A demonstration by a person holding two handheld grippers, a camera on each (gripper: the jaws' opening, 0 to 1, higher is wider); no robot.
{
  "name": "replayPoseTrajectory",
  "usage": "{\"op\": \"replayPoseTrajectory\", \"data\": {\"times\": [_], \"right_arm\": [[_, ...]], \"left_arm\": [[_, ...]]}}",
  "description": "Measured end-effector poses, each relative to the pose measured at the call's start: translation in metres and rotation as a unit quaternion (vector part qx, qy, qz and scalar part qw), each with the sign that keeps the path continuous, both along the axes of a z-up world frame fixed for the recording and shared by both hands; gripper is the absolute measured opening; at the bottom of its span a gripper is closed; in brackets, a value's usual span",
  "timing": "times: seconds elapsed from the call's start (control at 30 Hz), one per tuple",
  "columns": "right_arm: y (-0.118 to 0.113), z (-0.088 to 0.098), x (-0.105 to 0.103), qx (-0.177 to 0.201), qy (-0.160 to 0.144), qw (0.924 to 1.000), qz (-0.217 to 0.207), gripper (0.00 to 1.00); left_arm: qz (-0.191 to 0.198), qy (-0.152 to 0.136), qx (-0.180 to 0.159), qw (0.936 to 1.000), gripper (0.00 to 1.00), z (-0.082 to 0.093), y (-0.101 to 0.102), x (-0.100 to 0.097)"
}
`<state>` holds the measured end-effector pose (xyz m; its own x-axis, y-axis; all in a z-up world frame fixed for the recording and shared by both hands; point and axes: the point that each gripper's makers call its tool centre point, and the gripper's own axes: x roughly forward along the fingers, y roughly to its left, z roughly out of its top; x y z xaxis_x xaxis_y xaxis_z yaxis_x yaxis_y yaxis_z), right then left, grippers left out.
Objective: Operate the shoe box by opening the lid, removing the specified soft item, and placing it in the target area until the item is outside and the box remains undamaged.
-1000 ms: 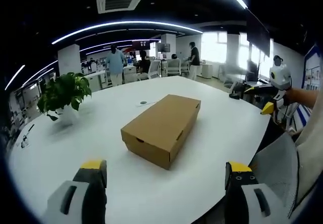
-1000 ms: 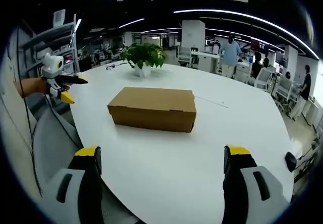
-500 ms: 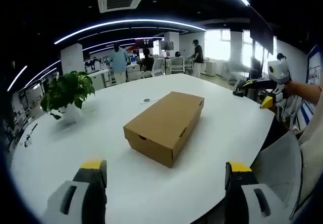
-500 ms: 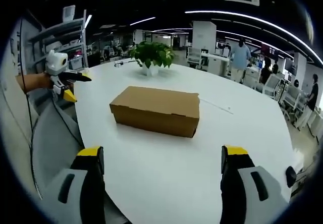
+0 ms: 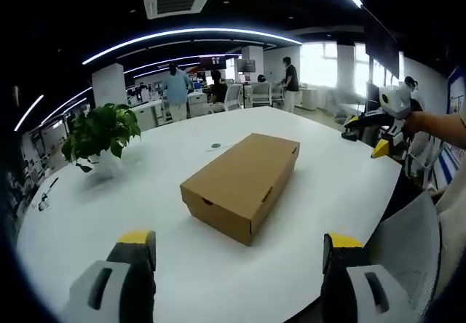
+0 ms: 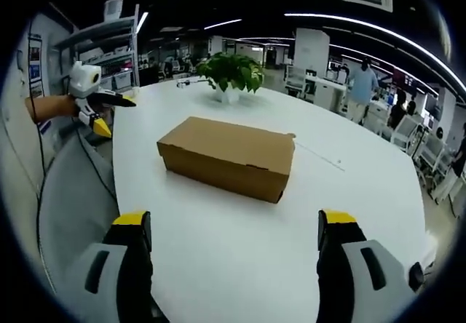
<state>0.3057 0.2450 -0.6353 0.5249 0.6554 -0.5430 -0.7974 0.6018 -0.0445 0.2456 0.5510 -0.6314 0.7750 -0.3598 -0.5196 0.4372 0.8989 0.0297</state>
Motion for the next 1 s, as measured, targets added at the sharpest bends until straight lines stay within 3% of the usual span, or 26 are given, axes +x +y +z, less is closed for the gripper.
{"op": "replayPoseTrajectory", "data": {"times": [0.33,1.0], "right_arm": [[0.000,-0.009,0.018,-0.010,0.008,0.9997,0.020,0.89],[0.016,-0.036,0.066,-0.034,0.026,0.9962,0.076,0.81]], "left_arm": [[0.003,0.007,0.003,1.0000,0.94,-0.010,-0.004,0.013],[0.054,0.018,0.001,0.9984,0.79,-0.036,-0.012,0.036]]}}
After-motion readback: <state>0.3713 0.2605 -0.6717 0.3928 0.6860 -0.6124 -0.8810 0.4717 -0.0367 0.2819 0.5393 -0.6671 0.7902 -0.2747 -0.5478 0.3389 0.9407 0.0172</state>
